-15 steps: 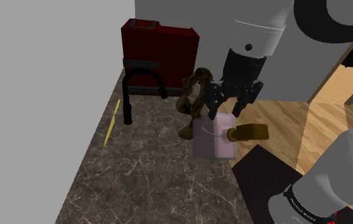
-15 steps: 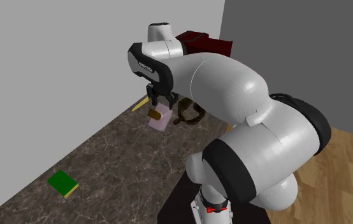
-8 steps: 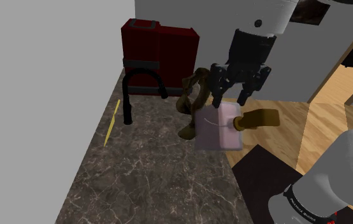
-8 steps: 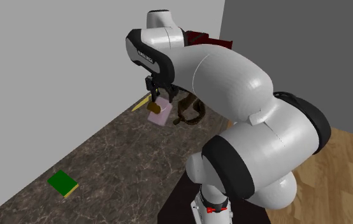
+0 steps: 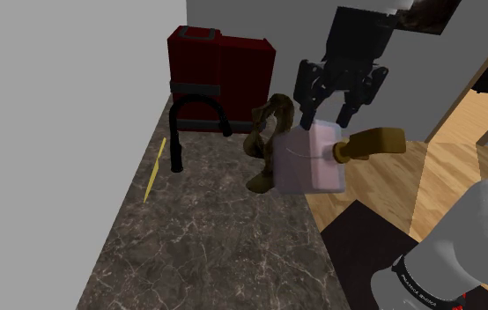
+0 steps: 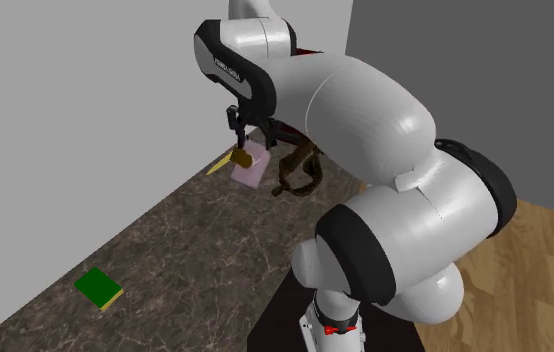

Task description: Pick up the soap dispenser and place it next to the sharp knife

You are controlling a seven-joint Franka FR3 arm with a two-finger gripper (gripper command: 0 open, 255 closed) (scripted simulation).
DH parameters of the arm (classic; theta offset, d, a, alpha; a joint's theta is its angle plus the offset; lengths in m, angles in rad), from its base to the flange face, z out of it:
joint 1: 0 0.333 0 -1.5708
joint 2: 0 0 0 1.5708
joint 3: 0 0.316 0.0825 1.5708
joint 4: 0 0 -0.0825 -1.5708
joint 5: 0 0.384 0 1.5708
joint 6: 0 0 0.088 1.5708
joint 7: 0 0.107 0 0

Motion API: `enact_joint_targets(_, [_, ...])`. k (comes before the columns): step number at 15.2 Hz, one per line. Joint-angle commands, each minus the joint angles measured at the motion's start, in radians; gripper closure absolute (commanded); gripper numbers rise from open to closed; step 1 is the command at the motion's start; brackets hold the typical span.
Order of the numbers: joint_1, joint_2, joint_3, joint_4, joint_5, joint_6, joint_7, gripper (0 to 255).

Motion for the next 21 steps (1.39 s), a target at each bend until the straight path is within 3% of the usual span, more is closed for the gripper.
enact_joint_targets(1, [-0.002,0.011,-0.002,0.039,-0.004,-0.029,0.005,255])
enact_joint_targets(5, [-0.007,0.027,-0.007,0.100,-0.011,-0.073,0.010,255])
enact_joint_targets(15, [-0.068,0.446,0.117,0.442,-0.116,-0.002,0.108,255])
enact_joint_targets(21, [-0.046,0.743,0.183,0.742,-0.255,-0.037,0.201,255])
